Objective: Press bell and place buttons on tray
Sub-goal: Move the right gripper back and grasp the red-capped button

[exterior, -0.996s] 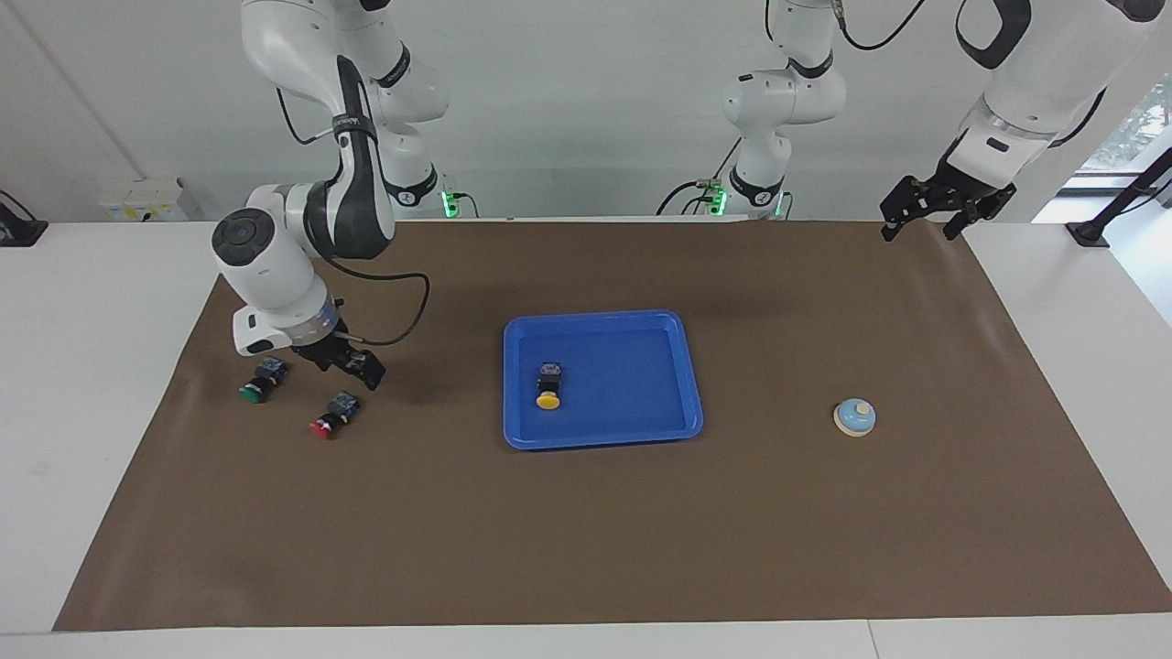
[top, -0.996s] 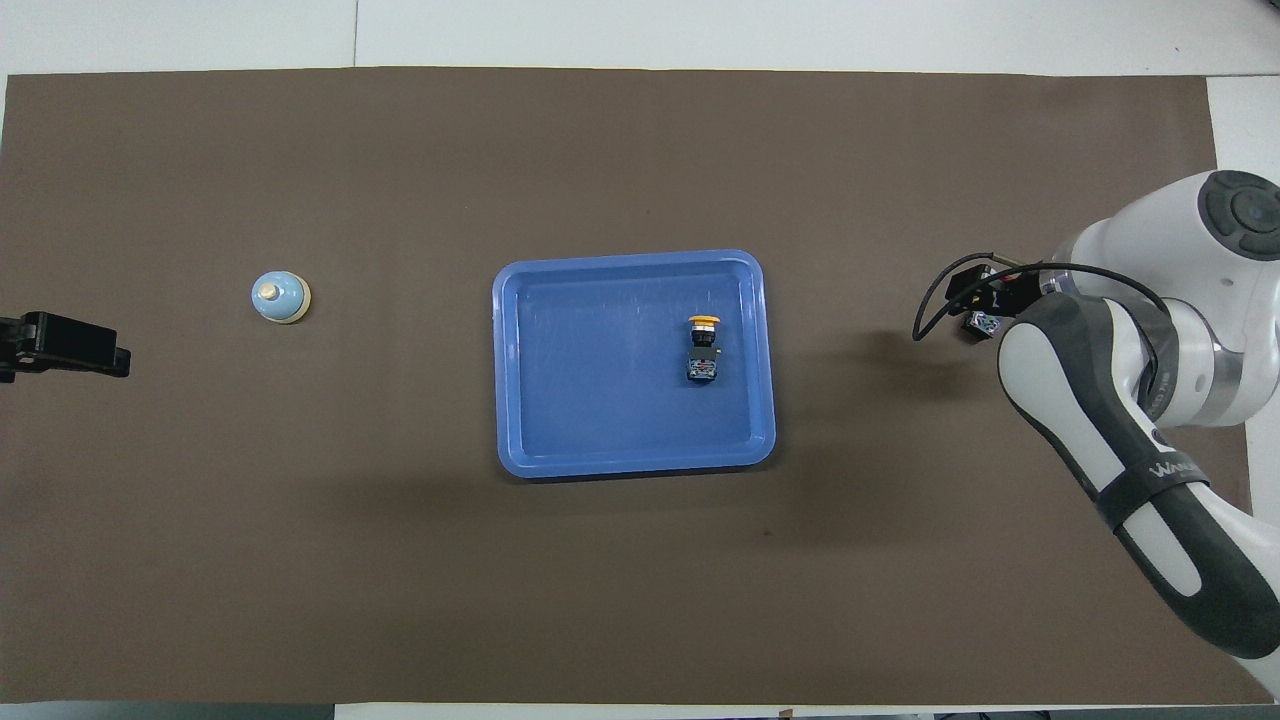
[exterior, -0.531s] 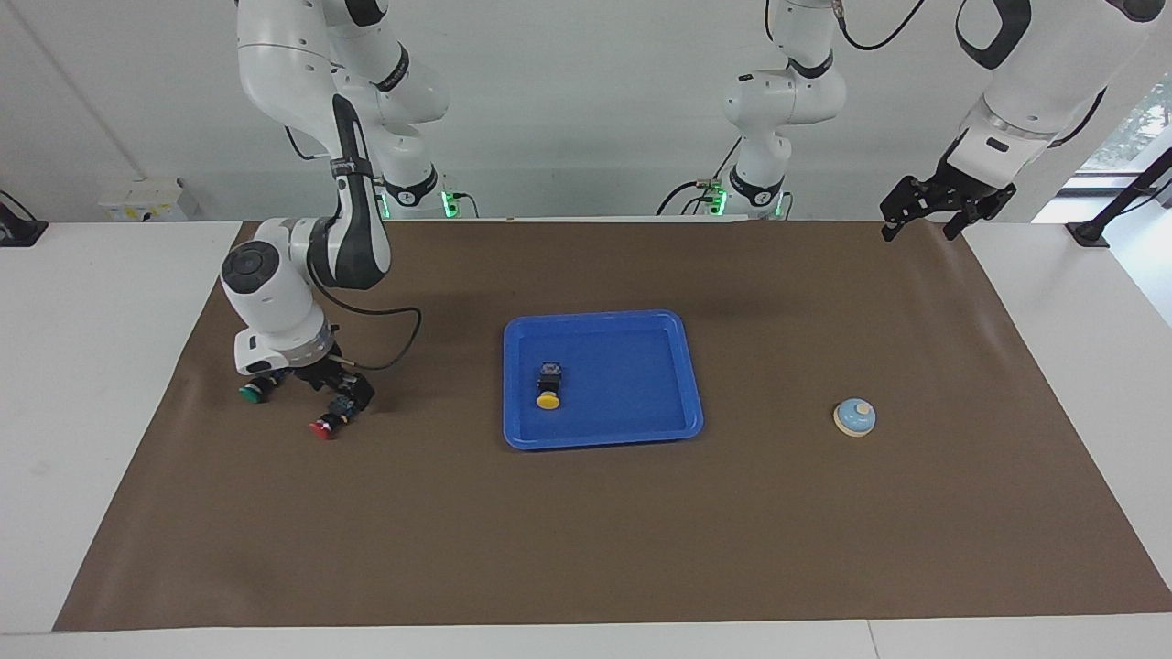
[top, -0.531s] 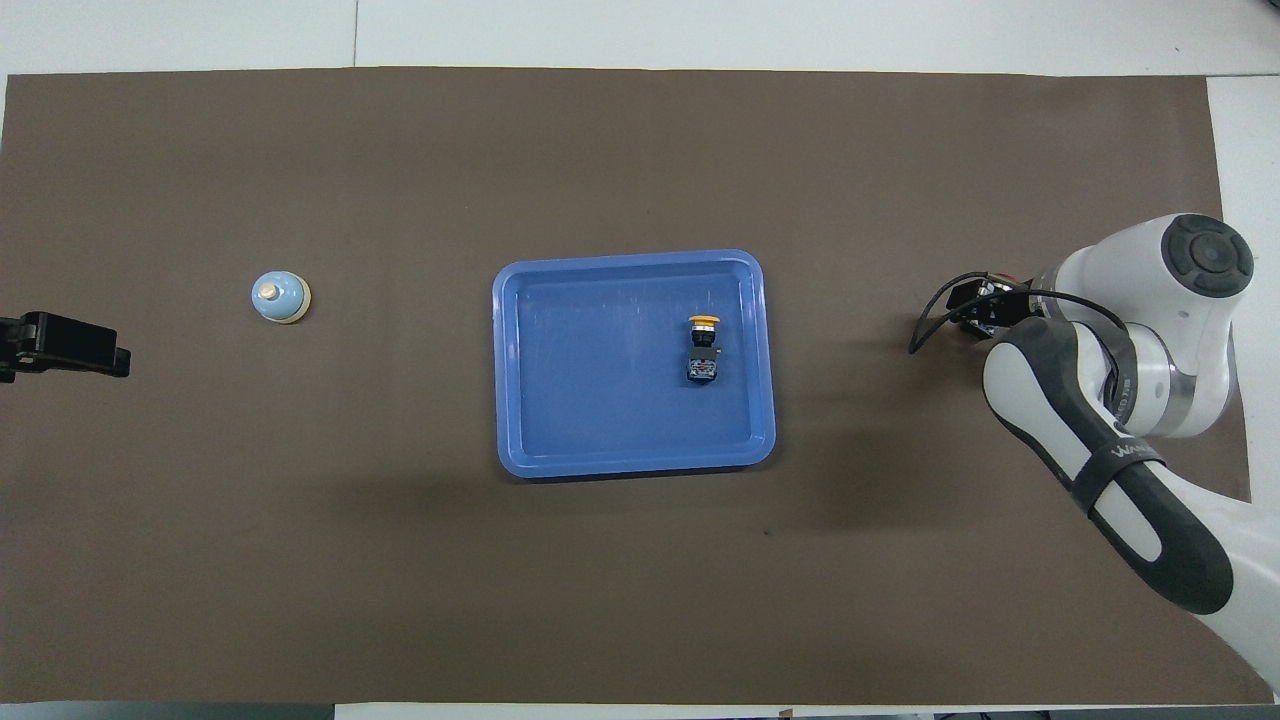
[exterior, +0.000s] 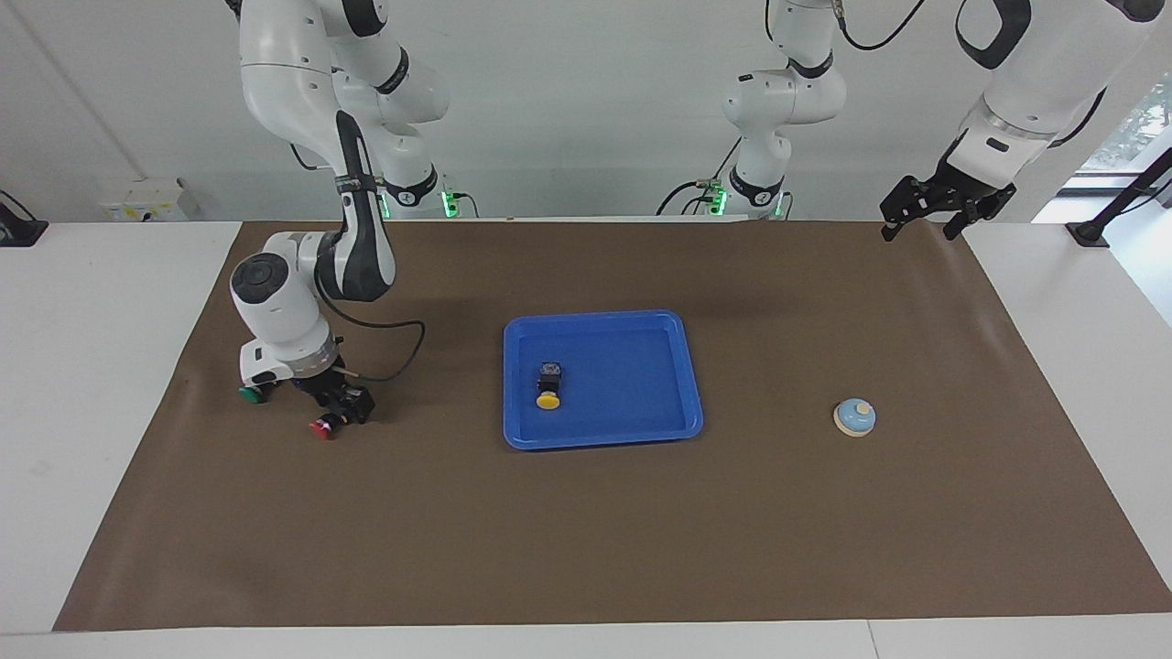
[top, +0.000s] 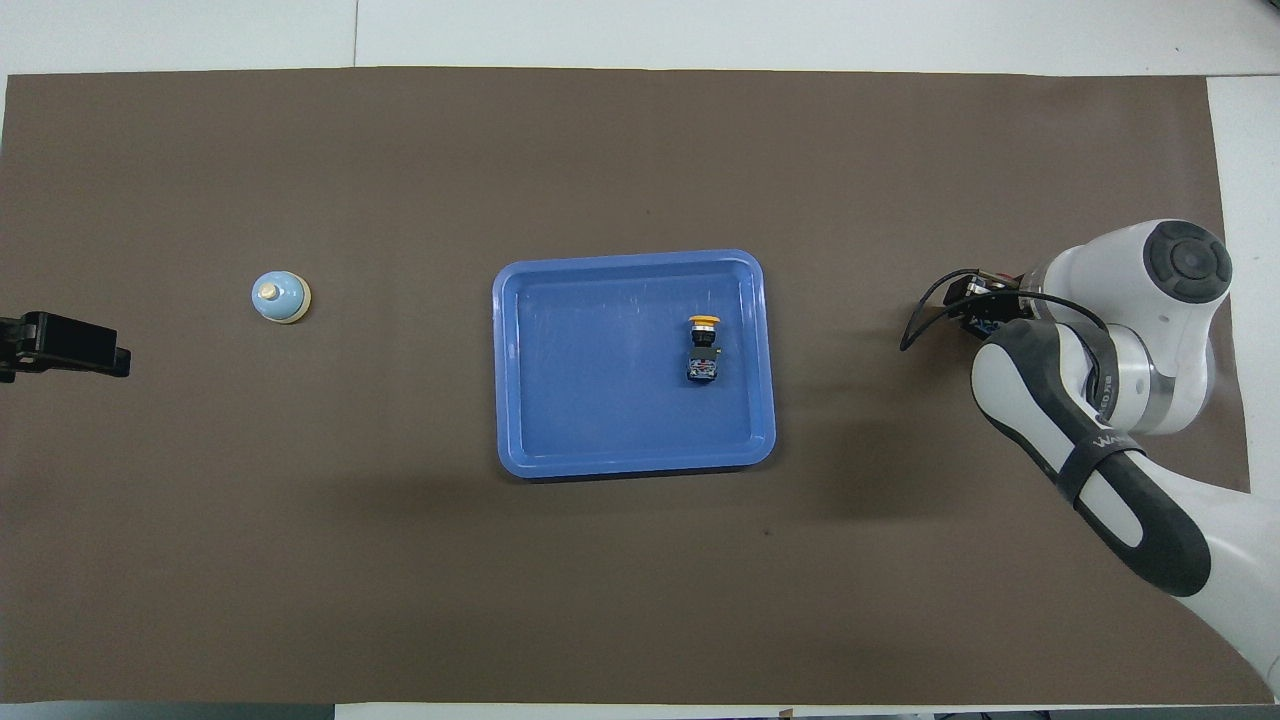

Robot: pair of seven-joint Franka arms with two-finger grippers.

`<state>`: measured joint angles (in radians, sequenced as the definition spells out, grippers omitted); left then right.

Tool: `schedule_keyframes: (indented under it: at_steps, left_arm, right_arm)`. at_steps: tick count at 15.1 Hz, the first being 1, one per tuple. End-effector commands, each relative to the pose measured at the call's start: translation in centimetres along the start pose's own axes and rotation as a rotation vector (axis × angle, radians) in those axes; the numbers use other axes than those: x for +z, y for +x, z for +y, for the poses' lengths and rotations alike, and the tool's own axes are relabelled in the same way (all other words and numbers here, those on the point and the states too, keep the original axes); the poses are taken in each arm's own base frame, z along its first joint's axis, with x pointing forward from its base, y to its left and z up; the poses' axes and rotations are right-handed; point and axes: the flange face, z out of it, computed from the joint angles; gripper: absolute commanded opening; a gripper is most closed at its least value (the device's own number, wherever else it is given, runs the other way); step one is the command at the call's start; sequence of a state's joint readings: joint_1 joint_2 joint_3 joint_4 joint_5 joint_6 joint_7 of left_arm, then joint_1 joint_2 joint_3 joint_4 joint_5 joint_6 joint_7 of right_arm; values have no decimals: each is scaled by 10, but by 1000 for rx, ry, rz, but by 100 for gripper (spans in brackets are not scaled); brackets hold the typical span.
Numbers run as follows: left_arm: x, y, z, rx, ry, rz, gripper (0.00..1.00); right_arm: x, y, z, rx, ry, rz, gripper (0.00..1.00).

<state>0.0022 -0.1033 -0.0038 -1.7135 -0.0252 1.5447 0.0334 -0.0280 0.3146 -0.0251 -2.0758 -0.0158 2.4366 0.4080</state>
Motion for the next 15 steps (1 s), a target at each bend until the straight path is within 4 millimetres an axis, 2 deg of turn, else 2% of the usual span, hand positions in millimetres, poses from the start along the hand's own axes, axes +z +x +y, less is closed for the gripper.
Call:
schedule_keyframes:
  at_steps: [1, 5, 8, 9, 12, 14, 15]
  left_arm:
    - [-4, 0, -1, 3, -11, -2, 100]
    - [-4, 0, -1, 3, -11, -2, 100]
    - [-4, 0, -1, 3, -11, -2, 100]
    - [-4, 0, -1, 3, -11, -2, 100]
    - [-4, 0, -1, 3, -11, -2, 100]
    - [-4, 0, -1, 3, -11, -2, 100]
    - [-4, 0, -1, 3, -11, -2, 100]
  right_arm:
    - [2, 1, -1, 18, -4, -2, 0]
    - [-7, 6, -6, 14, -8, -12, 0]
    - [-43, 21, -24, 3, -17, -54, 0]
    - [-58, 21, -38, -12, -19, -72, 0]
    - [-105, 4, -104, -56, -9, -108, 0]
    - [-126, -21, -153, -91, -1, -114, 0]
    - [-132, -41, -181, -125, 6, -115, 0]
